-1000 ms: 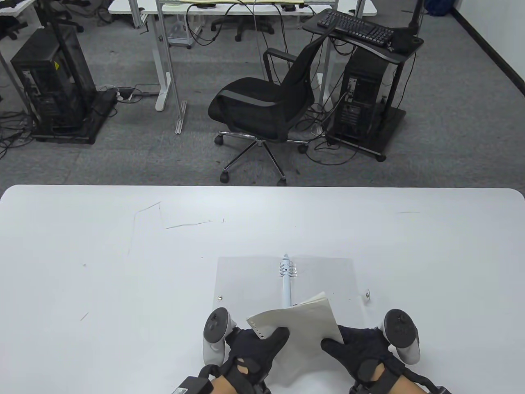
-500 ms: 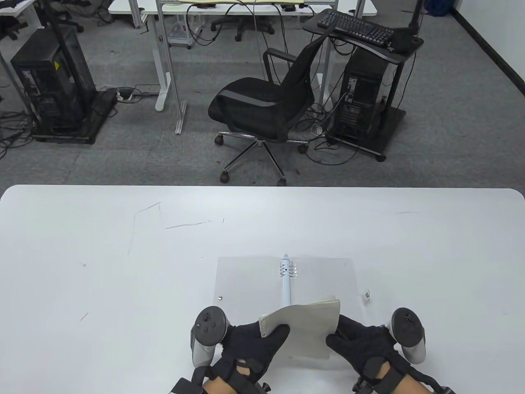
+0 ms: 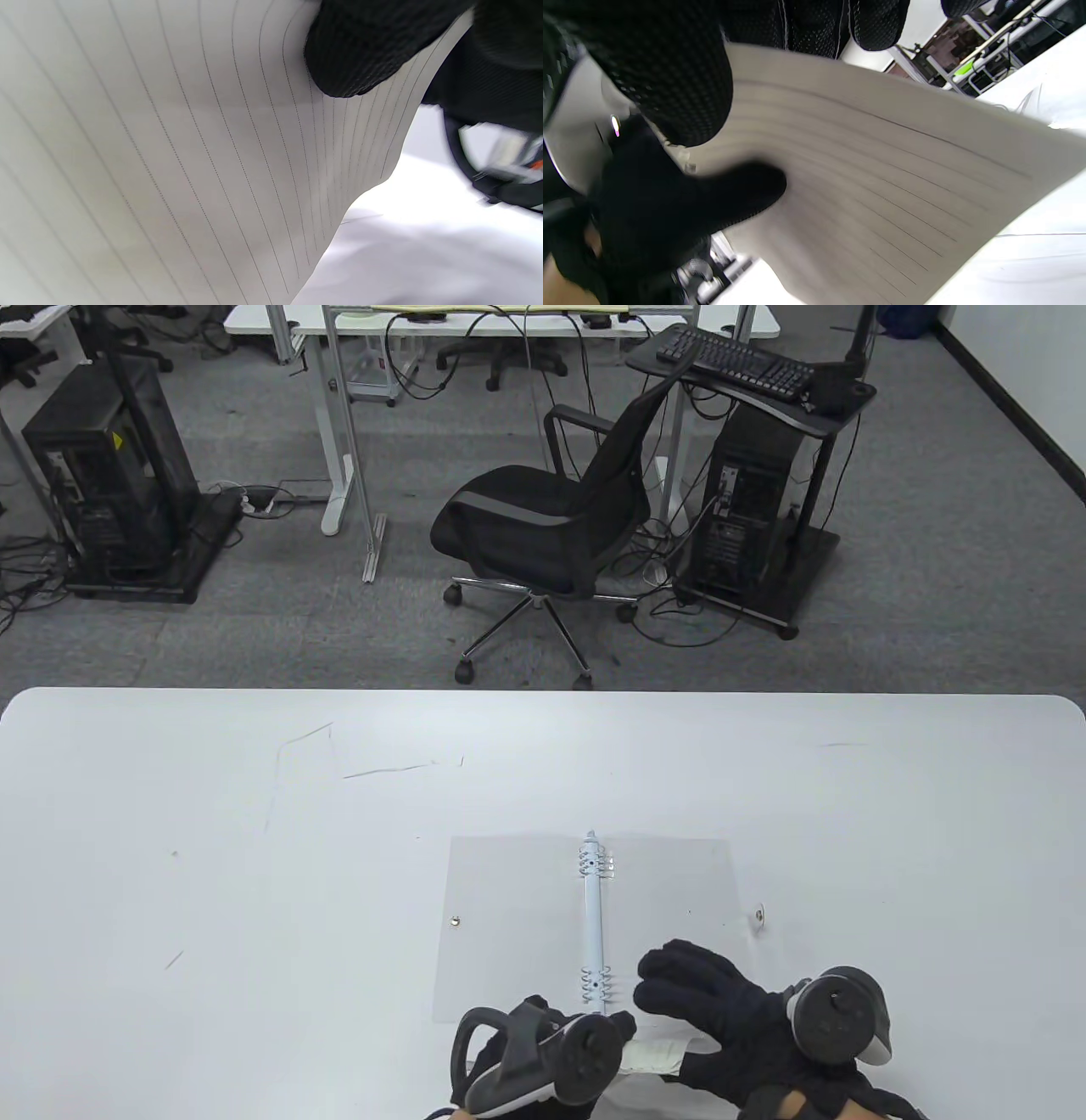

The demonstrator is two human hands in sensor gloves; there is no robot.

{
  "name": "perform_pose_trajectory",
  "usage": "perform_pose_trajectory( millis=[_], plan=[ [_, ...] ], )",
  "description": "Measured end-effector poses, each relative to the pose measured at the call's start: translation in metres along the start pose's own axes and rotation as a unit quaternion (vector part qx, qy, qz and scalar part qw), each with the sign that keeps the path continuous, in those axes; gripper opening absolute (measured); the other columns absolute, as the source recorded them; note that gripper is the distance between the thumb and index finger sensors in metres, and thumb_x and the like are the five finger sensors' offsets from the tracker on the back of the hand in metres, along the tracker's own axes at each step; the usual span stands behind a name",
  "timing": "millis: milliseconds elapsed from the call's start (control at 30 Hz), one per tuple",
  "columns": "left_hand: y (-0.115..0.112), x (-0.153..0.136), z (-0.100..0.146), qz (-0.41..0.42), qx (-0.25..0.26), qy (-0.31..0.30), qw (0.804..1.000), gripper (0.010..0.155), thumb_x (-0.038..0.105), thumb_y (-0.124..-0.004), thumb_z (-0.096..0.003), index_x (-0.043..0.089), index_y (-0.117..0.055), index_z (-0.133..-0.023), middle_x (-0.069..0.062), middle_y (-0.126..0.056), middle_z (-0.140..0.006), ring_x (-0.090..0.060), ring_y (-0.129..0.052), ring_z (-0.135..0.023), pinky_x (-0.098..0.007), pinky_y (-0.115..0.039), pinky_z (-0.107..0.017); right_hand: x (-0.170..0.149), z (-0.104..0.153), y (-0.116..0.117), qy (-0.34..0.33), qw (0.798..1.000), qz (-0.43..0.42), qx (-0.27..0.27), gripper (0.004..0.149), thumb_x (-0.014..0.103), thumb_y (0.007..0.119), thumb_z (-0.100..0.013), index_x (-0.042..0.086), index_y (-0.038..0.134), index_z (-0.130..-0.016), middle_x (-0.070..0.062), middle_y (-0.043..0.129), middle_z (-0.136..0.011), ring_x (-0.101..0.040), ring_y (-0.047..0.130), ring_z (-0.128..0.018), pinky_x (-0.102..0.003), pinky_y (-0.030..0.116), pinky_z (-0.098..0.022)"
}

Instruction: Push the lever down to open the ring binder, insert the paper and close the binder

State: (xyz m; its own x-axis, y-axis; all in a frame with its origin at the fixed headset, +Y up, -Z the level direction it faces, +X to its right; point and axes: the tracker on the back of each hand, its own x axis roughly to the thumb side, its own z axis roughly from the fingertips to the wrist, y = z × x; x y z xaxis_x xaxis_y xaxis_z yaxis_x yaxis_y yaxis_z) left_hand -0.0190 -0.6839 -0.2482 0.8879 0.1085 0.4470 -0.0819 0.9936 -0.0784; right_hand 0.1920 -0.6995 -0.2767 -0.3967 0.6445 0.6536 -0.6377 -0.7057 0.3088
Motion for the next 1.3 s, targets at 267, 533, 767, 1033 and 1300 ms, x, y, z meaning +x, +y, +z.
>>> perform_pose_trajectory(
  millis=[267, 533, 767, 1033, 1300],
  plan=[
    [-0.011, -0.017, -0.010, 0.116, -0.044, 0.004, 0.992, 0.041, 0.050, -0.084, -0.0469, 0.039, -0.089, -0.087, 0.007, -0.106, -0.080, -0.028, -0.109, -0.068, -0.056, -0.073, -0.066, 0.004, -0.005, 0.011, 0.020, 0.998, 0.034, -0.043, 0.045, 0.031, 0.089, -0.043, 0.025, 0.087, -0.088, -0.006, 0.096, -0.092, -0.038, 0.100, -0.070, -0.058, 0.076, -0.056],
    [-0.011, -0.081, -0.013, 0.231, -0.074, 0.020, 0.970, 0.047, 0.047, -0.092, -0.0433, 0.039, -0.085, -0.089, 0.009, -0.105, -0.082, -0.027, -0.107, -0.071, -0.057, -0.072, -0.067, -0.033, 0.011, -0.024, 0.085, 0.987, -0.080, -0.111, 0.043, 0.026, 0.087, -0.038, 0.031, 0.094, -0.081, -0.003, 0.106, -0.075, -0.031, 0.110, -0.053, -0.053, 0.085, -0.046],
    [-0.035, -0.129, -0.028, 0.471, -0.072, -0.131, 0.869, 0.082, 0.051, -0.097, -0.0394, 0.044, -0.048, -0.105, 0.012, -0.060, -0.118, -0.035, -0.065, -0.111, -0.069, -0.048, -0.076, -0.066, 0.025, -0.047, 0.132, 0.958, -0.200, -0.156, 0.043, 0.026, 0.086, -0.038, 0.033, 0.095, -0.080, -0.002, 0.105, -0.076, -0.029, 0.110, -0.052, -0.051, 0.086, -0.046],
    [-0.059, -0.115, -0.041, 0.597, -0.047, -0.172, 0.782, 0.073, 0.047, -0.100, -0.0405, 0.042, -0.060, -0.102, 0.010, -0.076, -0.110, -0.030, -0.078, -0.105, -0.066, -0.056, -0.074, -0.075, 0.020, -0.025, 0.129, 0.951, -0.266, -0.095, 0.043, 0.027, 0.086, -0.041, 0.030, 0.092, -0.084, -0.003, 0.102, -0.082, -0.032, 0.106, -0.064, -0.053, 0.082, -0.052],
    [-0.069, -0.105, -0.041, 0.586, -0.036, -0.165, 0.792, 0.042, 0.039, -0.084, -0.0508, 0.044, -0.077, -0.092, 0.013, -0.091, -0.099, -0.027, -0.091, -0.094, -0.059, -0.065, -0.072, -0.087, 0.017, -0.007, 0.112, 0.944, -0.311, -0.016, 0.047, 0.029, 0.085, -0.046, 0.025, 0.082, -0.093, -0.008, 0.086, -0.101, -0.040, 0.088, -0.087, -0.060, 0.071, -0.060]
  ],
)
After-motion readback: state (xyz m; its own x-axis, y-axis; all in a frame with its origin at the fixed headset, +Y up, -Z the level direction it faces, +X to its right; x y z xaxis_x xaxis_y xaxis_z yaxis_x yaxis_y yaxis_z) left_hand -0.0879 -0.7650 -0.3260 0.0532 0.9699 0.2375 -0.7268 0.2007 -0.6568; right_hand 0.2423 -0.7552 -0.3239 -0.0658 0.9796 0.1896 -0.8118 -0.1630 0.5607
